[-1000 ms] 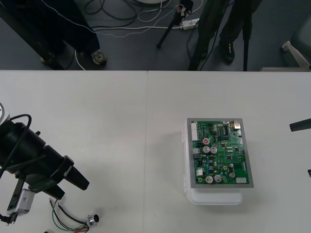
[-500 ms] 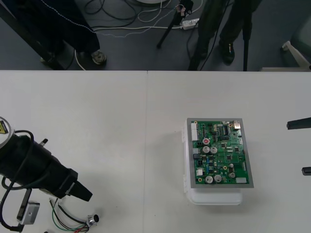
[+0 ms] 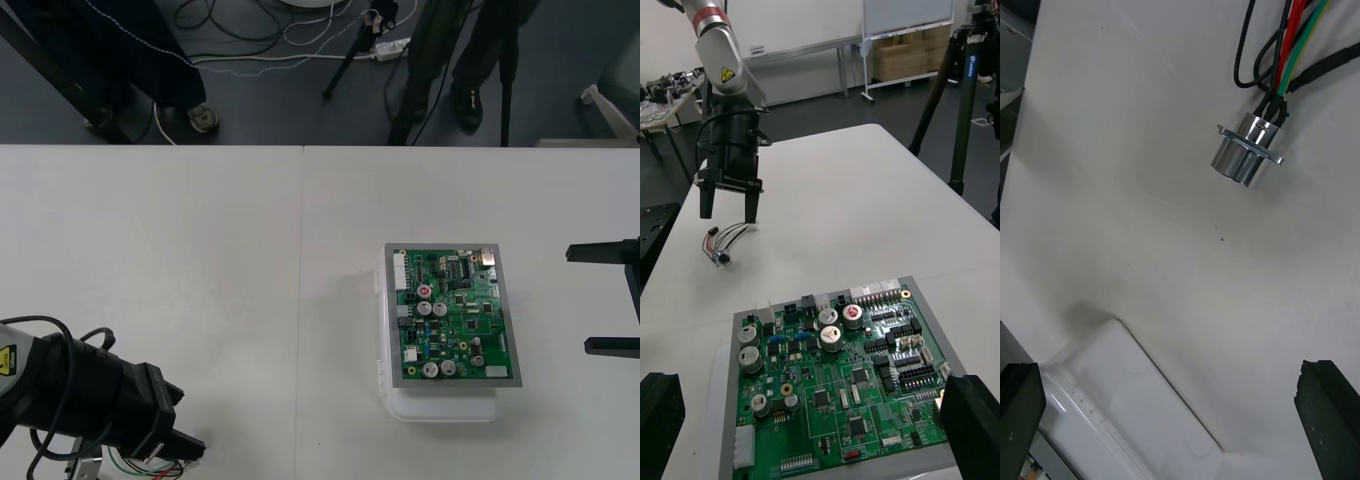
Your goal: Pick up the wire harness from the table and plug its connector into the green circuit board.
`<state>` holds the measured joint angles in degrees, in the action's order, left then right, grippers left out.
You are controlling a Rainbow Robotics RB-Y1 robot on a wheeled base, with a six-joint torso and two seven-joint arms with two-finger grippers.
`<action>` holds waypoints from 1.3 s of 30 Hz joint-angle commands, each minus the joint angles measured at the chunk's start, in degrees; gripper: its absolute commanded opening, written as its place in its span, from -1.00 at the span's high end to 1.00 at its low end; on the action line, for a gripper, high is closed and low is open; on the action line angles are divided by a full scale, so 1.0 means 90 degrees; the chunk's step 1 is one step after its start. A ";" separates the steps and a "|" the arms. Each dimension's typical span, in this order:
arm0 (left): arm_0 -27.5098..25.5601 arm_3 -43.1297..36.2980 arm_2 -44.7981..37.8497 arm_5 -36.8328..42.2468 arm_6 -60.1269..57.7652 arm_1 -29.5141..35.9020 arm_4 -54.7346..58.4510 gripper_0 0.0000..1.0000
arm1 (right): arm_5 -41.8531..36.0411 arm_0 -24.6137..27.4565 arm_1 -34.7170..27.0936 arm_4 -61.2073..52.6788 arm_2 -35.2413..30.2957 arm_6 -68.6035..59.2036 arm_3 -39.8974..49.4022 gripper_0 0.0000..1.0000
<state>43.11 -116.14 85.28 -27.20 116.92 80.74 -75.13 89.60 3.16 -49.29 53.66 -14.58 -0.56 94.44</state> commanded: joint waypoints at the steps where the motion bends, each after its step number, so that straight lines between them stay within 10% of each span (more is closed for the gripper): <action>1: 0.0659 -0.0289 0.0925 0.1479 0.0788 0.0297 -0.0422 -0.96 | 0.0045 -0.0088 0.0213 -0.0230 -0.0197 0.0190 -0.0014 -1.00; 12: 0.1753 -0.0416 0.3112 0.3198 0.1276 0.0072 -0.1614 -0.95 | 0.0045 -0.0107 0.0291 -0.0572 -0.0118 0.0356 0.0122 -1.00; 39: 0.1060 0.0443 0.3200 0.3618 0.1364 -0.0494 -0.2737 -0.96 | 0.0045 0.0274 -0.0100 -0.0943 0.0594 0.0805 0.0669 -1.00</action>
<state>54.80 -112.39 113.83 2.88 124.41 76.69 -99.08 89.60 3.98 -47.70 46.13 -10.76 3.39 98.54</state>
